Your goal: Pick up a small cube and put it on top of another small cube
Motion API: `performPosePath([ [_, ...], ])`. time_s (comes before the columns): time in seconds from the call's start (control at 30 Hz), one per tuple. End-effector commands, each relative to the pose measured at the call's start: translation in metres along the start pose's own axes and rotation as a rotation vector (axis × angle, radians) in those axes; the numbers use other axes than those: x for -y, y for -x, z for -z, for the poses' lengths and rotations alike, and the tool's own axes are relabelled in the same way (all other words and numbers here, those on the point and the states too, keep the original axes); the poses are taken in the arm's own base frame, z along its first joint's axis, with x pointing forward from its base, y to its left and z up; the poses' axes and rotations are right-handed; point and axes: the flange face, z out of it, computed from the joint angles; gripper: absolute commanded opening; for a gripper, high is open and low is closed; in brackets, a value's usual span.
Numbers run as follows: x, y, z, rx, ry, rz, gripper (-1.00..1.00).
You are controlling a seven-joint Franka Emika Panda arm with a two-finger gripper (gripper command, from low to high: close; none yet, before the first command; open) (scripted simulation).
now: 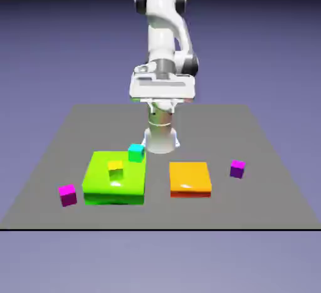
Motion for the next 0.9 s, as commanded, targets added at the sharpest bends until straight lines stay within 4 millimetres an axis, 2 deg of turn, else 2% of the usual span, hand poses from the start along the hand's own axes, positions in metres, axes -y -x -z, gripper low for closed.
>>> performPosePath([
  [0.0, 0.005, 0.010, -0.008, 0.022, 0.015, -0.014, 0.00],
  [0.23, 0.030, 0.090, -0.056, 0.166, 0.132, -0.111, 0.00],
  [0.47, 0.042, 0.180, -0.090, 0.288, 0.273, -0.208, 0.00],
  [0.67, 0.042, 0.263, -0.103, 0.372, 0.406, -0.286, 0.00],
  [0.87, 0.036, 0.345, -0.099, 0.437, 0.546, -0.359, 0.00],
])
